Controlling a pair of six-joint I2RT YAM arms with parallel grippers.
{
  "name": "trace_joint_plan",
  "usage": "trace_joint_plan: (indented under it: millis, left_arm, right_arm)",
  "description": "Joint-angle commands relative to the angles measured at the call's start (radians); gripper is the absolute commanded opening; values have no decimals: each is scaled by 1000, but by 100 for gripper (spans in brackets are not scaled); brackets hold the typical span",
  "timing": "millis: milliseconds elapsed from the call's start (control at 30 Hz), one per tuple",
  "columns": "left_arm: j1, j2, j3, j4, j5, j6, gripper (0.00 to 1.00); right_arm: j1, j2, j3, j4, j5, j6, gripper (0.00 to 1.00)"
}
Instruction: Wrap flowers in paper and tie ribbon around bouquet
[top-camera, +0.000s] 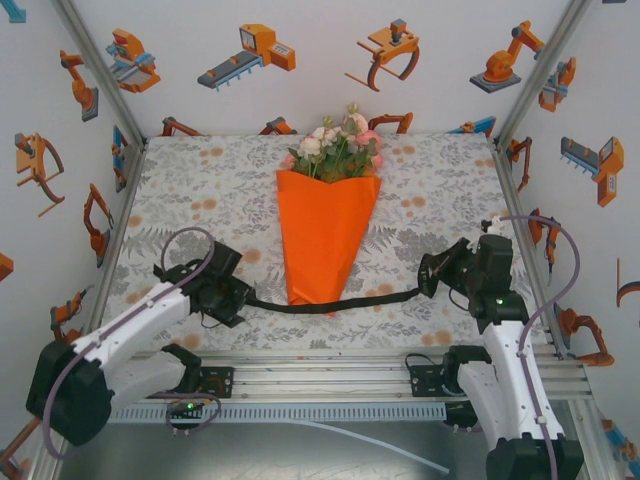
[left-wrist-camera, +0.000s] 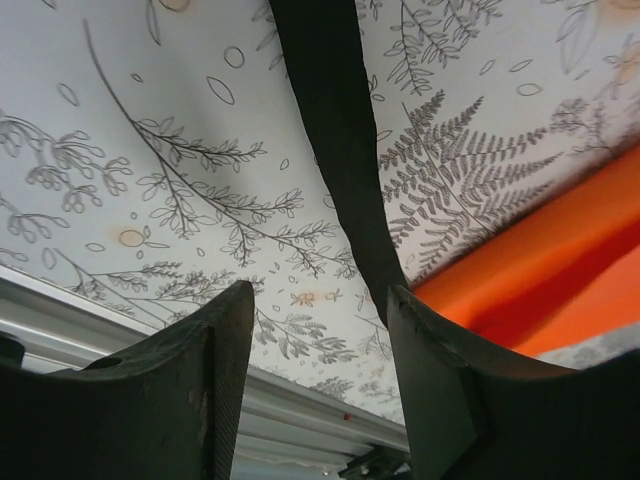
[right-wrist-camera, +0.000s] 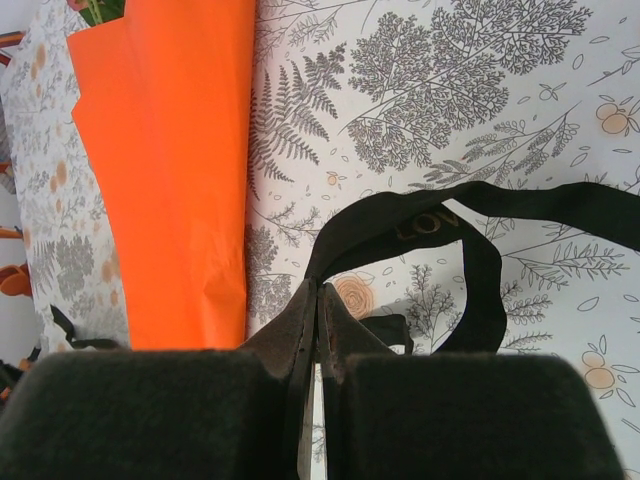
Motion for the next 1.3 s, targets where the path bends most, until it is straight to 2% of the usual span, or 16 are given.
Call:
trace_joint_plan:
  millis: [0, 200, 400, 600, 800, 833, 1000, 1267]
  left_arm:
    - [-58, 99, 50, 82, -71, -77, 53]
    - [-95, 249, 86, 133, -86, -86, 48]
    - [-101, 317, 86, 153, -76, -93, 41]
    - [-91, 323, 56, 216, -117, -67, 27]
    - [-19, 328, 69, 214, -108, 41, 2]
    - [-1, 314, 71, 205, -104, 55, 0]
    - [70, 171, 73, 103, -158, 105, 0]
    - [127, -211, 35, -121, -354, 95, 0]
  right_arm:
    - [-2, 1, 3, 20, -8, 11, 8]
    - [-2, -7, 3, -3, 4, 3, 8]
    - [-2, -3, 6, -6, 8, 2, 8]
    - [-2, 18, 8, 10, 0, 11, 8]
    - [-2, 25, 21, -28, -2, 2, 9]
    - [-2, 24, 21, -33, -10, -1, 11]
    - [1, 2, 22, -71, -35, -8, 18]
    - [2, -125, -25, -155, -98, -17, 20]
